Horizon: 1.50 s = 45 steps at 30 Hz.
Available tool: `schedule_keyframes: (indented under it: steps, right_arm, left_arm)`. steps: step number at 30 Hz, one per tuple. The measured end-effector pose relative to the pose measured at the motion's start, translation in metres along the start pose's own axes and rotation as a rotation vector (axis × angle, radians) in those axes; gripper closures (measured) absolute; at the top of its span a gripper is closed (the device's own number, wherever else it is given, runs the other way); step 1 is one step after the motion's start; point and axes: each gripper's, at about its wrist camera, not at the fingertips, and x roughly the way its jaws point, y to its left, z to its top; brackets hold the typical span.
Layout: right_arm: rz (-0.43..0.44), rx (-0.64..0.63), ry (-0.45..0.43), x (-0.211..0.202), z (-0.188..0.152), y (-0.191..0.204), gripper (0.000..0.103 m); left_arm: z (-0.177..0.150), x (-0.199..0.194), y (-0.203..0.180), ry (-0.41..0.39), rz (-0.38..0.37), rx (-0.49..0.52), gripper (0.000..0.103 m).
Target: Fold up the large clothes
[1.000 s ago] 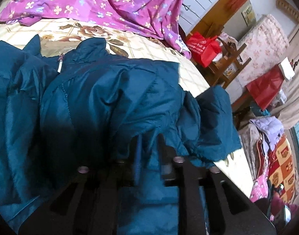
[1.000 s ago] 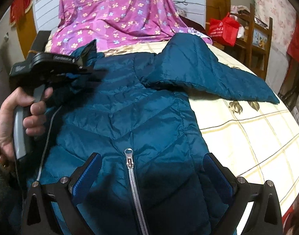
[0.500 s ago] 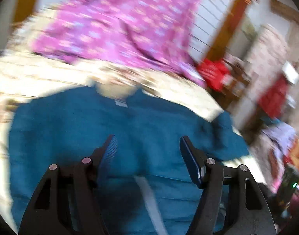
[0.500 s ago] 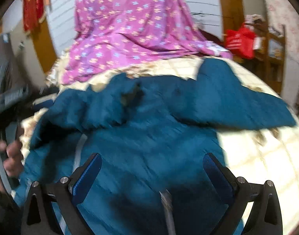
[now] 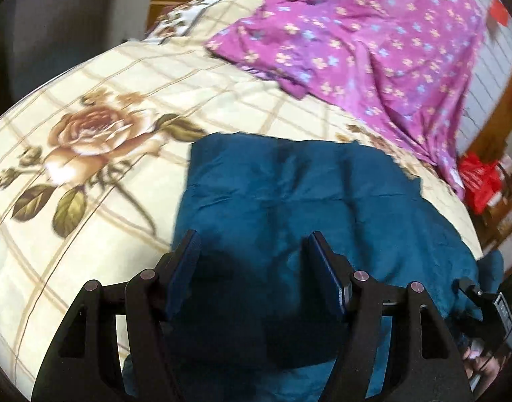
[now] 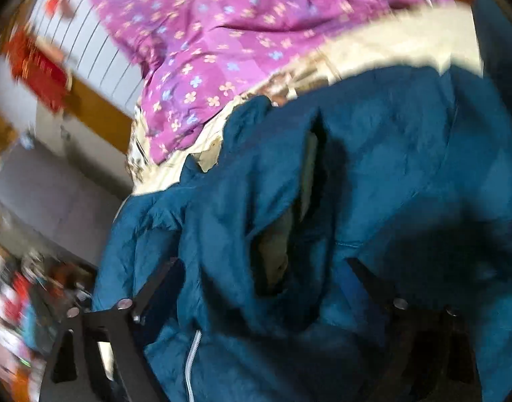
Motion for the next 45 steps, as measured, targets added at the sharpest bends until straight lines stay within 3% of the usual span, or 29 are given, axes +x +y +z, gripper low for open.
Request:
schedule_keyframes:
  steps: [2, 3, 4, 6, 10, 14, 19, 23, 26, 31, 33, 36, 40, 43, 45]
  right_arm:
    - [0.047, -0.012, 0.006, 0.007, 0.003, 0.002, 0.012]
    - [0.064, -0.019, 0.016, 0.010, 0.005, 0.004, 0.019]
    - [0.084, -0.022, 0.025, 0.011, 0.006, 0.005, 0.044]
    - [0.146, 0.016, 0.035, 0.011, 0.006, -0.001, 0.074]
    - [0.080, -0.023, -0.046, -0.013, 0.009, 0.000, 0.084]
    - [-0.070, -0.095, -0.133, -0.056, 0.019, 0.003, 0.085]
    - [-0.228, -0.167, -0.151, -0.076, 0.031, -0.009, 0.085]
    - [-0.183, -0.094, -0.067, -0.067, 0.037, -0.046, 0.086]
    - [-0.139, -0.044, -0.062, -0.071, 0.036, -0.060, 0.085]
    - [-0.075, 0.048, -0.071, -0.082, 0.034, -0.061, 0.077]
    - [-0.062, 0.049, -0.115, -0.096, 0.037, -0.056, 0.071]
    - [-0.114, 0.019, -0.217, -0.120, 0.040, -0.042, 0.062]
    - [-0.217, -0.075, -0.409, -0.154, 0.036, -0.010, 0.061]
    - [-0.197, -0.203, -0.291, -0.124, 0.034, 0.019, 0.061]
    - [-0.237, -0.284, -0.220, -0.098, 0.030, 0.030, 0.061]
  left_arm:
    - [-0.001, 0.002, 0.001, 0.000, 0.012, -0.007, 0.036]
    - [0.000, 0.003, -0.001, -0.002, 0.018, -0.006, 0.036]
    - [0.000, 0.003, -0.002, -0.004, 0.021, -0.001, 0.036]
    - [-0.001, 0.003, -0.001, -0.011, 0.034, 0.000, 0.036]
    - [0.000, 0.000, 0.000, -0.020, 0.040, -0.011, 0.036]
    - [0.000, -0.001, -0.002, -0.019, 0.038, -0.006, 0.036]
    - [-0.001, -0.005, -0.019, -0.062, 0.048, 0.069, 0.036]
    - [0.000, -0.003, -0.039, -0.081, 0.021, 0.134, 0.036]
    - [-0.001, 0.006, -0.058, -0.101, 0.028, 0.228, 0.036]
    - [-0.010, 0.035, -0.058, -0.017, 0.086, 0.272, 0.036]
    - [-0.008, 0.035, -0.054, -0.014, 0.075, 0.249, 0.036]
    - [-0.006, 0.033, -0.050, -0.015, 0.070, 0.232, 0.036]
    - [-0.006, 0.034, -0.048, -0.015, 0.070, 0.221, 0.036]
    - [-0.006, 0.034, -0.047, -0.011, 0.069, 0.220, 0.036]
    - [-0.006, 0.035, -0.045, -0.010, 0.065, 0.211, 0.036]
